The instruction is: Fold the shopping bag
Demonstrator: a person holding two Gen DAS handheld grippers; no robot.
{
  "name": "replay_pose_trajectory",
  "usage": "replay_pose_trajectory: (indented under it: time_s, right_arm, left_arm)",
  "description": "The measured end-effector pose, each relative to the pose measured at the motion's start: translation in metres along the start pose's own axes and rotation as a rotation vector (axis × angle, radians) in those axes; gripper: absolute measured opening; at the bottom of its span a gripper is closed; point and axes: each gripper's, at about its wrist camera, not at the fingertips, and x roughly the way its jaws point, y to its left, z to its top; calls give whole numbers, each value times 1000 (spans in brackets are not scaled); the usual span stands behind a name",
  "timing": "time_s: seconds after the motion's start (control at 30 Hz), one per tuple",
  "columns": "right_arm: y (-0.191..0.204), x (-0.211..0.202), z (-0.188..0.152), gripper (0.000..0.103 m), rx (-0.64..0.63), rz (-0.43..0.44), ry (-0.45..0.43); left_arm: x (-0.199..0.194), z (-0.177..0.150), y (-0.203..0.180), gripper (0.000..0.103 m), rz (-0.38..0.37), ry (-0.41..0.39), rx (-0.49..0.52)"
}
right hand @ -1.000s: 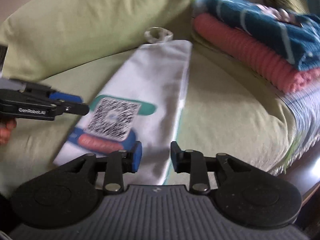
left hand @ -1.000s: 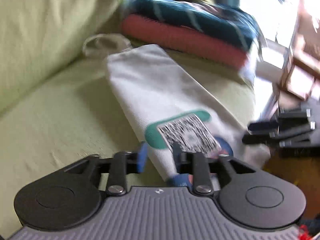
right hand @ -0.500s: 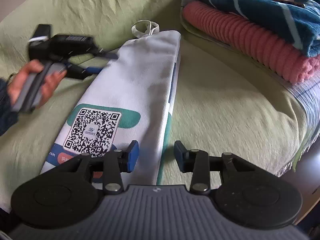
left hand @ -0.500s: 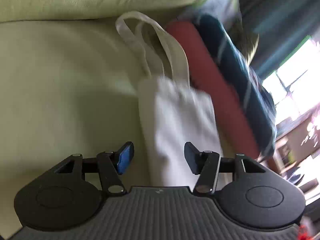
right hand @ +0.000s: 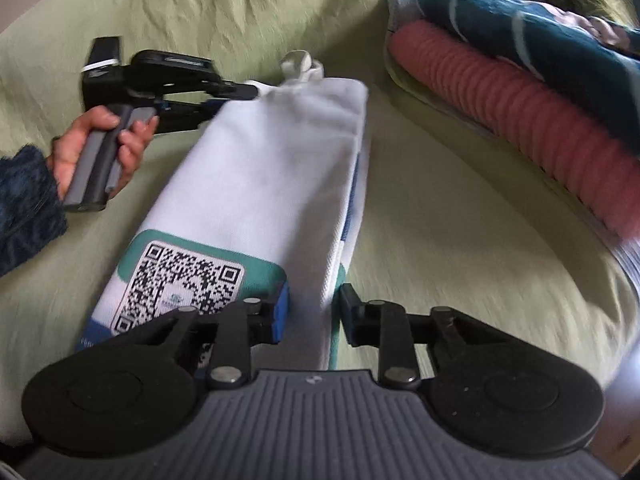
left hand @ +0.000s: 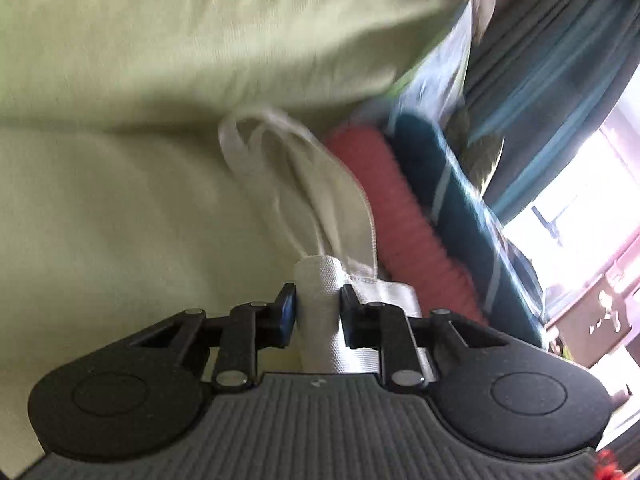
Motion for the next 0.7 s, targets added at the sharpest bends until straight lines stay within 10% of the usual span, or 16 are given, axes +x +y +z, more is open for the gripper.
replay_pose_trajectory:
  time_s: [0.17,0.3,0.57,0.7]
  right_arm:
    - [14,37,26,19,16,27,-4]
    - [23,37,29,21,-5,-3,19]
    - [1,-36,-35,21,132,85,0]
    - [1,-52,-51,21,140,115,16]
  left_arm:
    - [-21,25,16,26,121,-74,33]
    - [-8,18,19,33,317,17,78]
    - [-62,-45,-56,34,508,56,382]
    - [-96,-94,-107,34,475,37,417]
